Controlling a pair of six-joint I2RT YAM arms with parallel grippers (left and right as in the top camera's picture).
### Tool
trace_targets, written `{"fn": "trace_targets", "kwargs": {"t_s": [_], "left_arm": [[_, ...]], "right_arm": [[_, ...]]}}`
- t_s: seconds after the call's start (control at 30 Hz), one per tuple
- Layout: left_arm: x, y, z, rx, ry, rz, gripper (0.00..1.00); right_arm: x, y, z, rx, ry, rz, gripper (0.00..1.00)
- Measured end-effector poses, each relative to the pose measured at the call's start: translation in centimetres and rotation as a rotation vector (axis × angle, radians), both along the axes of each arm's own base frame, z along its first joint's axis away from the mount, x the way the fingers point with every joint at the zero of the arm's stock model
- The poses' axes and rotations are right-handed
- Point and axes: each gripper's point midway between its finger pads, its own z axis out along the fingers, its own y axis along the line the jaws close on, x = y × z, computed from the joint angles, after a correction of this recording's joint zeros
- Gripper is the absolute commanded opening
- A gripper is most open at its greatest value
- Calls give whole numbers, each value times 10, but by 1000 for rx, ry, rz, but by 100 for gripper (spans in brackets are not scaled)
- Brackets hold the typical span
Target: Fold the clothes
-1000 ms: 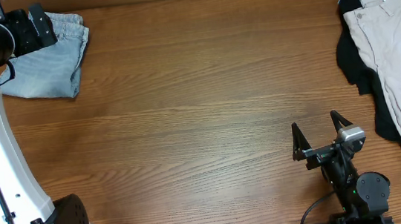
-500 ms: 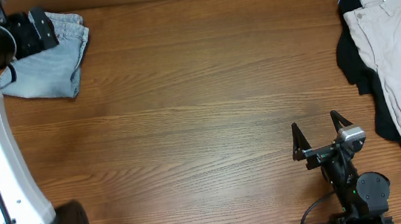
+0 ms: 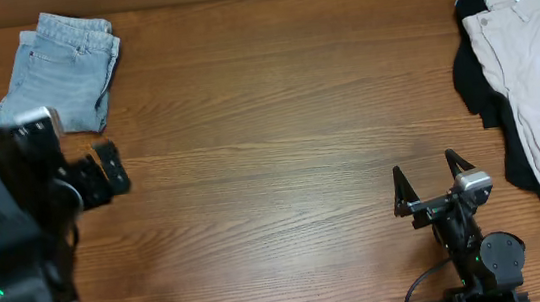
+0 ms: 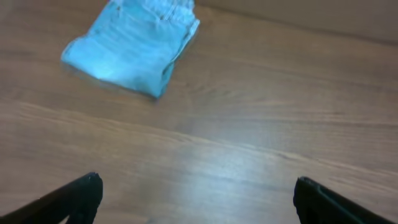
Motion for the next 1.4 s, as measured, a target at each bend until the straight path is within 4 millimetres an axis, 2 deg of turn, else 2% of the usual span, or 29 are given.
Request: {"fn": "trace_targets", "kwargs": {"t_s": [0.13, 0.3, 0.43, 0.53, 0.73, 0.93, 1.4], "left_arm": [[-4, -10, -27, 17, -186, -42, 100], [-13, -28, -39, 58, -488, -111, 100], [-24, -36, -59, 72, -615, -136, 100], [-31, -38, -81, 72, -646, -137, 100], [-34, -41, -94, 58, -723, -128, 100], [-31, -39, -137, 26, -589, -102, 100], [-31, -36, -137, 30, -590, -85, 100]], "right_arm": [[0, 0, 0, 0, 0, 0, 100], [0, 0, 0, 1, 1, 0, 100], [0, 0, 0, 0, 0, 0, 100], [0, 0, 0, 0, -1, 0, 100], [0, 0, 0, 0, 0, 0, 100], [0, 0, 0, 0, 0, 0, 100], [0, 0, 0, 0, 0, 0, 100]]}}
